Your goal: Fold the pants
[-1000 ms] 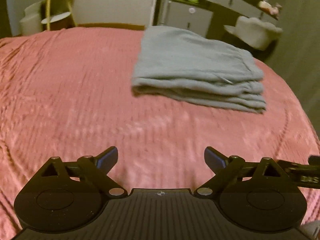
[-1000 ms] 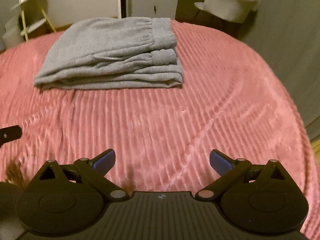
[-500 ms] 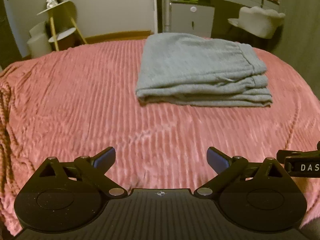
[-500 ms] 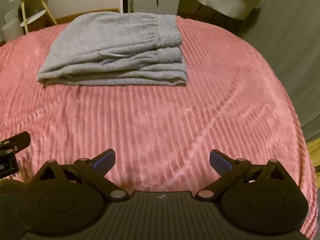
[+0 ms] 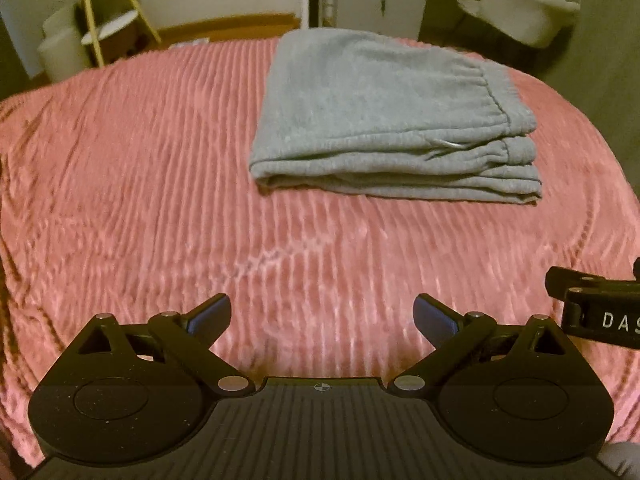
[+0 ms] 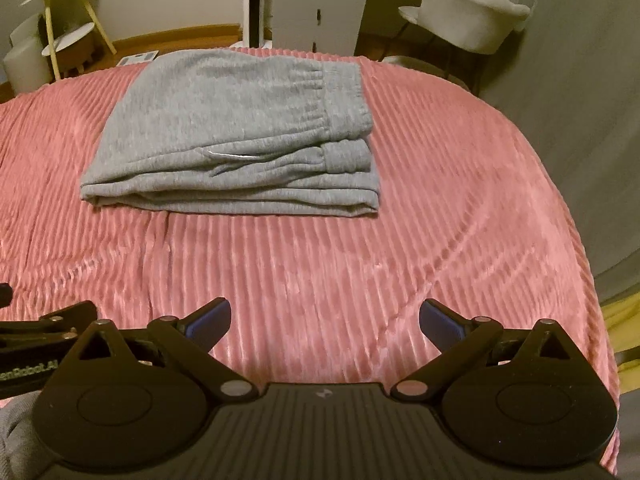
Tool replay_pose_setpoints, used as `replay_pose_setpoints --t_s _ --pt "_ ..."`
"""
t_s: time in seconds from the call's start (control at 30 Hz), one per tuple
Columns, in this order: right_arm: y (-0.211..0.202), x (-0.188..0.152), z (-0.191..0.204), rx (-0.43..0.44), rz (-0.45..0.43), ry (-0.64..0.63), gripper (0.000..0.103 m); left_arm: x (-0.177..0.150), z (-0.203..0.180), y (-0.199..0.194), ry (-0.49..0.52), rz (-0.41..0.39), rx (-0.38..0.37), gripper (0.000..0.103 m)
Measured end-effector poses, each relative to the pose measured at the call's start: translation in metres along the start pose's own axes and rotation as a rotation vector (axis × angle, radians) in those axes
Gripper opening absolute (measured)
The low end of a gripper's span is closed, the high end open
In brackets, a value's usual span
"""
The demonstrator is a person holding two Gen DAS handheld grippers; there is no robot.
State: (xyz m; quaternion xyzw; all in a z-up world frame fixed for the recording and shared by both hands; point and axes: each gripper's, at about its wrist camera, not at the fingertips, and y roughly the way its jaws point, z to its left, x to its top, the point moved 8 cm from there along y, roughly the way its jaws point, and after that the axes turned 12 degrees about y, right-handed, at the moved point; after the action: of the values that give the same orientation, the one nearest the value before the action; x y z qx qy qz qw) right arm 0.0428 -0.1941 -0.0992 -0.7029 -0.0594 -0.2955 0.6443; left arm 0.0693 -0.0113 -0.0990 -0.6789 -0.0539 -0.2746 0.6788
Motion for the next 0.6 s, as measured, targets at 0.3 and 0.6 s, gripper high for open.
replay_pose_setpoints --t_s 0.3,0.6 --pt "0.0058 0.0038 -0.0008 -0.005 0.016 0.007 0.100 -0.0011 0.0009 0.0056 -0.004 0.037 -0.009 0.100" --pt "0.0087 0.0057 -0.0021 -0.009 0.023 0.009 0.100 0.0000 -0.0035 0.0048 0.027 0.033 0.003 0.100"
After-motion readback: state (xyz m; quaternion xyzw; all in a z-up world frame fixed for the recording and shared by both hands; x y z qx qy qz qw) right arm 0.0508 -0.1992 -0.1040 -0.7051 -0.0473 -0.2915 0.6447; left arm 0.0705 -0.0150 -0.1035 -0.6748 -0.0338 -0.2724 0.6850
